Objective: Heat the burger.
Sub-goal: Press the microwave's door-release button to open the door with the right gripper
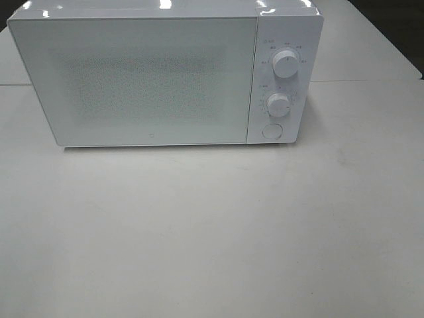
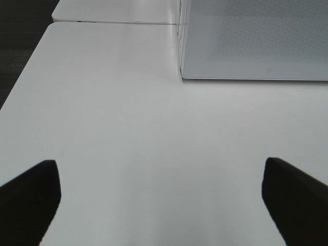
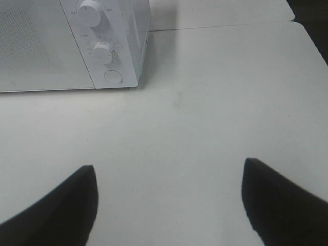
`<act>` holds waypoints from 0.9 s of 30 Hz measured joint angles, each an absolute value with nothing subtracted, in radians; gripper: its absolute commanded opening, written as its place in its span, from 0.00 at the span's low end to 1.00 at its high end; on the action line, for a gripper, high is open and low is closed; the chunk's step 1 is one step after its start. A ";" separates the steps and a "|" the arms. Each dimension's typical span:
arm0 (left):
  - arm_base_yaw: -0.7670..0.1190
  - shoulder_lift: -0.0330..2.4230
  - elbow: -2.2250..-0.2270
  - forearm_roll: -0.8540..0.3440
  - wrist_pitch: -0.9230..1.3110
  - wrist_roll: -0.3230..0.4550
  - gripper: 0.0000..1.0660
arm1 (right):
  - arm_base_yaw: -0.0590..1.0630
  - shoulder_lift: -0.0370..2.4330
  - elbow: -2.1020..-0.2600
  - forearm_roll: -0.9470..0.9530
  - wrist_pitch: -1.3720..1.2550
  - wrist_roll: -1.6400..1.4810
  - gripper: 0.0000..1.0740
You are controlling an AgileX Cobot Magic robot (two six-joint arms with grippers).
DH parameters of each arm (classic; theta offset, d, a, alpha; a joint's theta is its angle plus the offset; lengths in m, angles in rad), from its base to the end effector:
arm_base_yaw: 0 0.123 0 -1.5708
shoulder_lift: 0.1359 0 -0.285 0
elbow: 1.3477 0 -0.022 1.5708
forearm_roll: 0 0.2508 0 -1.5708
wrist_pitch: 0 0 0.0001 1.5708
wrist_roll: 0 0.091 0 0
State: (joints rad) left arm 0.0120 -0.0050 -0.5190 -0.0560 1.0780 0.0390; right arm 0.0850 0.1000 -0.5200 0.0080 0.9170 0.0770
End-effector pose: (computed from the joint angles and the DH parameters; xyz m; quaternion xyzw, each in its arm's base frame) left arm -0.0086 -0.0046 0.2812 0.0131 0.8510 -0.0146 0.5247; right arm 0.0148 0.0018 0.2943 -0.0031 0.8362 0.0483 0.5463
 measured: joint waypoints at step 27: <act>0.012 -0.005 -0.519 -0.056 1.077 0.039 0.94 | 0.085 0.794 -0.496 0.008 0.235 0.077 0.70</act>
